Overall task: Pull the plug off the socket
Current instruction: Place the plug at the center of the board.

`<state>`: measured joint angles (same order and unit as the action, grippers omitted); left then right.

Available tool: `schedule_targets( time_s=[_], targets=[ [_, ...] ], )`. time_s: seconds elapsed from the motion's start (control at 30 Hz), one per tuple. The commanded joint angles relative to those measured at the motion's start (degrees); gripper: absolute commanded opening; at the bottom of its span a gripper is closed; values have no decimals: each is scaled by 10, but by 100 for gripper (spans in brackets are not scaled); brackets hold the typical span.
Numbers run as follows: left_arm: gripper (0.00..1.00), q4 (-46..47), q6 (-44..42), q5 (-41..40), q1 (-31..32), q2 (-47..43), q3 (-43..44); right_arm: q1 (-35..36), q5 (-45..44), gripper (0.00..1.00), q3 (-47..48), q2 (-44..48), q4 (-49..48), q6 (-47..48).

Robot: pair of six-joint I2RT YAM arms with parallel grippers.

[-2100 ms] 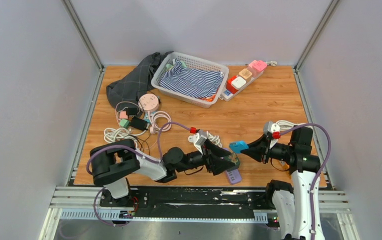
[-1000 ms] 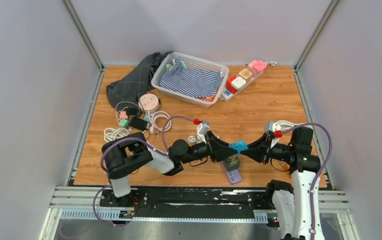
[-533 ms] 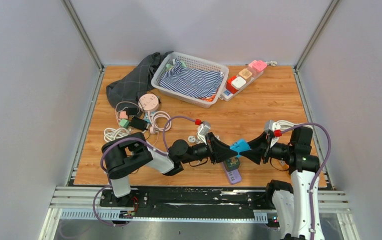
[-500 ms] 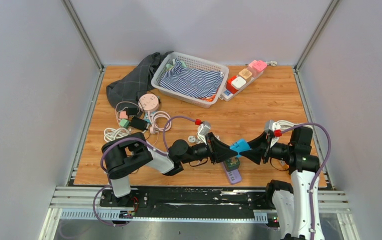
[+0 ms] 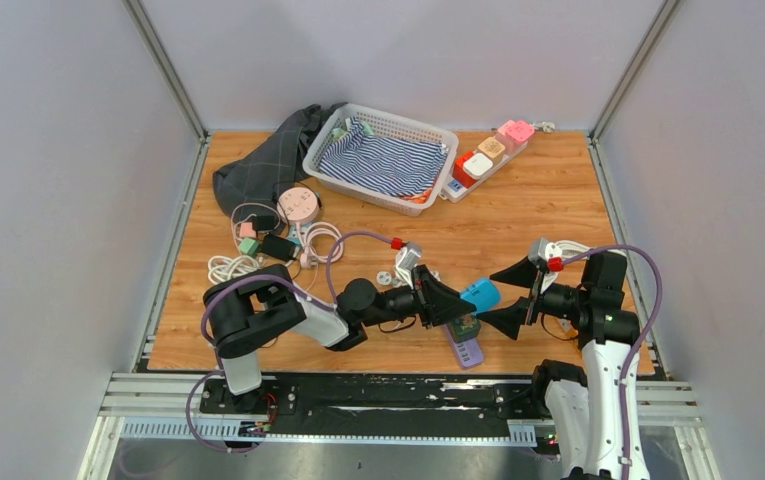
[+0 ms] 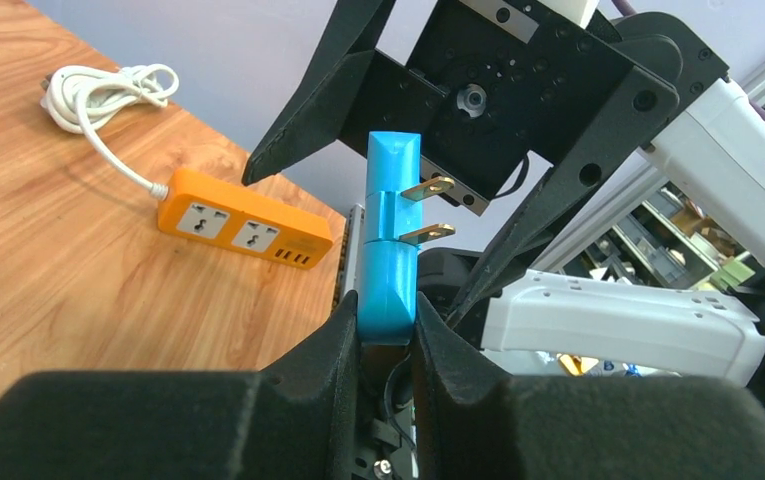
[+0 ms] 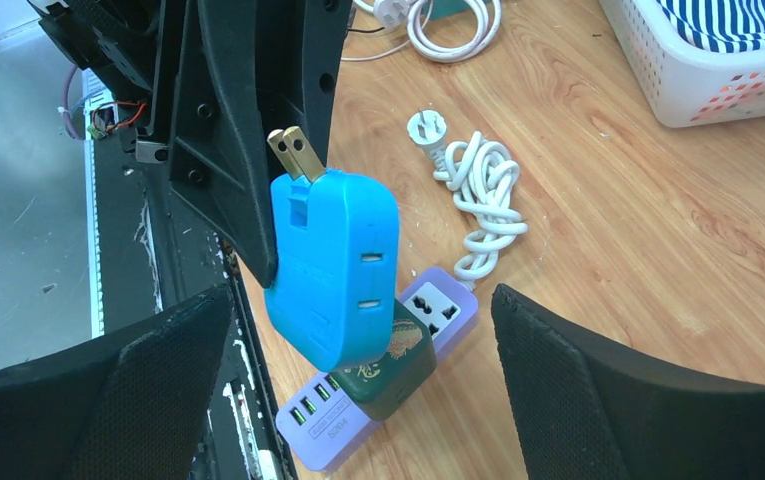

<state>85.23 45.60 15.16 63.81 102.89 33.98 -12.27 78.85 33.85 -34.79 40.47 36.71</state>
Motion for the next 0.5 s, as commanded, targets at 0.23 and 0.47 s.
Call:
schedule_targets(
  time_s=[0.23, 0.47],
  targets=[
    [0, 24, 0, -20, -24, -18, -33, -5, -6, 100, -4, 5, -2, -6],
    [0, 24, 35, -34, -67, -30, -70, -5, -12, 100, -6, 8, -2, -3]
  ],
)
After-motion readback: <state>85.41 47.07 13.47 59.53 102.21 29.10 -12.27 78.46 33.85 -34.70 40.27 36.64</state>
